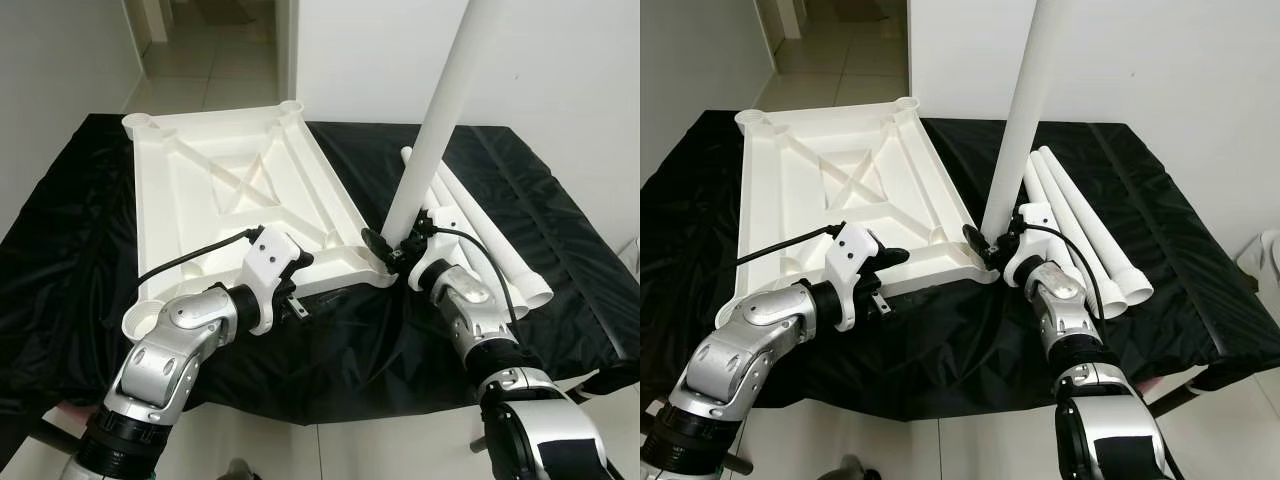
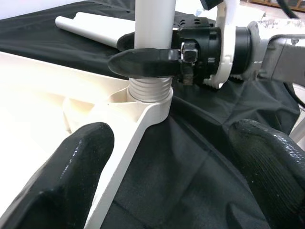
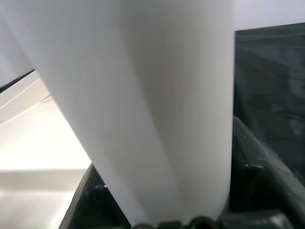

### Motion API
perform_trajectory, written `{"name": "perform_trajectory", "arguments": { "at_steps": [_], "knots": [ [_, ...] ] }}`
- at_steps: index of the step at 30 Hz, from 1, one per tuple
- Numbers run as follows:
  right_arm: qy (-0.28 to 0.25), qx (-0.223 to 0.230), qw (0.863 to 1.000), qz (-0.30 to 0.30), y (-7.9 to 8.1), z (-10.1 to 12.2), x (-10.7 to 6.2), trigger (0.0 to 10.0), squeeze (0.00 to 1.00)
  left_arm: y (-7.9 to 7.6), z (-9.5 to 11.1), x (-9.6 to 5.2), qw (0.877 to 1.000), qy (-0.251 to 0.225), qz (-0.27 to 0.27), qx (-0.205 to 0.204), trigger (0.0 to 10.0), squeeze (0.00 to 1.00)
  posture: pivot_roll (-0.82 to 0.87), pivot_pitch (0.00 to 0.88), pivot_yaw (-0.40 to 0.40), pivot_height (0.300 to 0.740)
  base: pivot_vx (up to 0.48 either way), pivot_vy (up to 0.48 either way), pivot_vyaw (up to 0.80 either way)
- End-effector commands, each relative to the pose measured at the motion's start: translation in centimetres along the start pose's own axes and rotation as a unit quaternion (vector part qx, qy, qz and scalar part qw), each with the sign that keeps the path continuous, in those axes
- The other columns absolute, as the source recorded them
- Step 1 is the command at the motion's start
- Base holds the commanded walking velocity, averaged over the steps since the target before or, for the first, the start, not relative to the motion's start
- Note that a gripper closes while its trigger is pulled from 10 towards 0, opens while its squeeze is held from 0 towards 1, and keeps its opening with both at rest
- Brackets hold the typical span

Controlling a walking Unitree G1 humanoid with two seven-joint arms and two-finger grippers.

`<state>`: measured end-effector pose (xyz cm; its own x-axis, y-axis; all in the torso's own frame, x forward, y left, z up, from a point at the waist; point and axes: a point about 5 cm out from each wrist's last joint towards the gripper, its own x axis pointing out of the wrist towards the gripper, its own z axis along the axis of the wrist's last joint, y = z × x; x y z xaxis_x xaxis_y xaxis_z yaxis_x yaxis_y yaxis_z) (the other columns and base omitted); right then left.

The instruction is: Building children table

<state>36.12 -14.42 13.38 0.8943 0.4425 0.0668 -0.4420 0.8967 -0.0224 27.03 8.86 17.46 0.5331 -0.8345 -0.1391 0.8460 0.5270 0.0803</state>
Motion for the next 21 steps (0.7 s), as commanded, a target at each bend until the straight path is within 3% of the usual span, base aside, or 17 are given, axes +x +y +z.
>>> {"name": "perform_trajectory", "arguments": {
  "at_steps": [1, 7, 12, 17, 21],
  "knots": [
    [0.035, 0.028, 0.998, -0.038, 0.4, -1.7, -0.5, 0.0, 0.0, 0.3, 0.0, 0.0, 1.0, 0.002, 0.018, 0.0, 10.0, 0.0, -0.01, 0.025, -0.006, 0.74, 0.0, 0.0, 0.0],
    [0.036, 0.04, 0.991, -0.121, 1.6, -1.6, -0.1, 0.0, 0.0, 0.4, 0.1, 0.2, 1.0, 0.001, 0.014, 0.001, 10.0, 0.0, -0.02, 0.027, 0.006, 0.74, 0.0, 0.0, 0.0],
    [0.035, 0.047, 0.988, -0.144, 2.0, -1.3, 0.0, 0.0, 0.0, 0.3, 0.1, 0.2, 1.0, 0.001, 0.012, 0.001, 10.0, 0.0, -0.03, 0.027, 0.006, 0.74, 0.0, 0.0, 0.0],
    [0.04, 0.061, 0.975, -0.211, 3.4, -0.8, 0.3, 0.0, 0.0, 0.3, 0.2, 0.4, 1.0, 0.0, 0.01, 0.001, 10.0, 0.0, -0.03, 0.029, 0.001, 0.74, 0.0, 0.0, 0.0],
    [0.035, 0.081, 0.972, -0.218, 4.3, -0.6, 0.3, 0.0, 0.0, 0.3, 0.2, 0.4, 1.0, -0.002, 0.011, 0.0, 10.0, 0.0, -0.03, 0.03, -0.002, 0.74, 0.0, 0.0, 0.0]
  ]
}}
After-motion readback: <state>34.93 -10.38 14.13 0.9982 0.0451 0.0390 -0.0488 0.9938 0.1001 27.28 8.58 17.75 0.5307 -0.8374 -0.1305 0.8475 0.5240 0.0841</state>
